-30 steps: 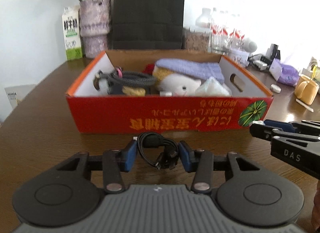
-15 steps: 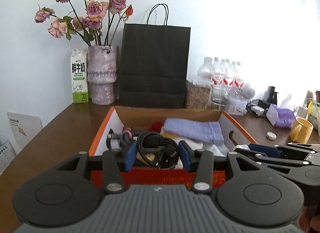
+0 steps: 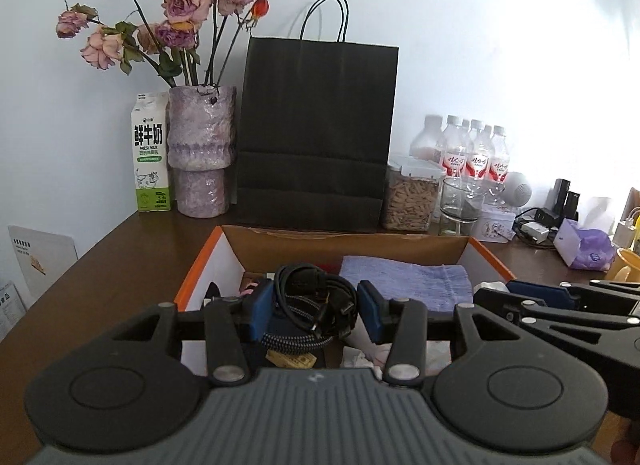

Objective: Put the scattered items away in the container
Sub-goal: 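Carry the earphones and white piece into the box and open both tools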

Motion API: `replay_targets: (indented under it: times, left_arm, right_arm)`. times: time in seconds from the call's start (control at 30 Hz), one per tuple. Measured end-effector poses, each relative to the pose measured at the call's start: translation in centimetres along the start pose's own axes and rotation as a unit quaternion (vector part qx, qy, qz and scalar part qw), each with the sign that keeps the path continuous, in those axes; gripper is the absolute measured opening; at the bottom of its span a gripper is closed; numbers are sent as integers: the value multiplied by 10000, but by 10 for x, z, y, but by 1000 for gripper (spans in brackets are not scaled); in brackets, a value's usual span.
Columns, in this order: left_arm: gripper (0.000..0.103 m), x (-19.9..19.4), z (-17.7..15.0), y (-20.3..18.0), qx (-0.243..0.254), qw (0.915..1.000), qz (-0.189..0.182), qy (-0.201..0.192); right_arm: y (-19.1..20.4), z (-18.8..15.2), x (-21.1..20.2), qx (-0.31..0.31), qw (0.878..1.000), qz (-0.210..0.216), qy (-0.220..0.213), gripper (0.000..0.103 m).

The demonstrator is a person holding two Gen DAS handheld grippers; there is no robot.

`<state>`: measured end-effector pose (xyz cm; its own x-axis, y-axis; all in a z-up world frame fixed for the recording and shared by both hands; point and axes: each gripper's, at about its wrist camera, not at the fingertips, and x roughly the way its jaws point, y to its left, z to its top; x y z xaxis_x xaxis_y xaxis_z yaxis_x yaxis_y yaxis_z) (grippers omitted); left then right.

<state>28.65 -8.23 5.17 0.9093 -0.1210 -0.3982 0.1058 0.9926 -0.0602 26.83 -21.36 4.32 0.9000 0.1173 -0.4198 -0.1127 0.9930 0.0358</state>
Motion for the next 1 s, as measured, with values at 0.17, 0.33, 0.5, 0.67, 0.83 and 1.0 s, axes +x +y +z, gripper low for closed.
replay_targets:
  times: [0.17, 0.33, 0.5, 0.67, 0.83, 1.0]
  left_arm:
    - [46, 14, -12, 2, 42, 9999, 70, 78]
    - [46, 24, -18, 3, 144, 9996, 144, 200]
    - [48, 27, -21, 1, 204, 9993, 215, 247]
    - [69, 25, -22, -1, 347, 9982, 463, 134]
    - [102, 17, -20, -1, 424, 9964, 733, -90]
    - [103, 10, -16, 6, 235, 9970, 708, -196]
  right_arm:
    - [-6, -10, 15, 70, 9998, -28, 180, 24]
    - [-7, -16, 22, 67, 9996, -48, 276, 24]
    - [-8, -18, 25, 109, 9993, -73, 338, 25]
    - [-7, -19, 25, 73, 9994, -114, 331, 47]
    - [-6, -19, 19, -2, 9996, -229, 167, 96]
    - [-7, -19, 18, -2, 9992, -338, 213, 103]
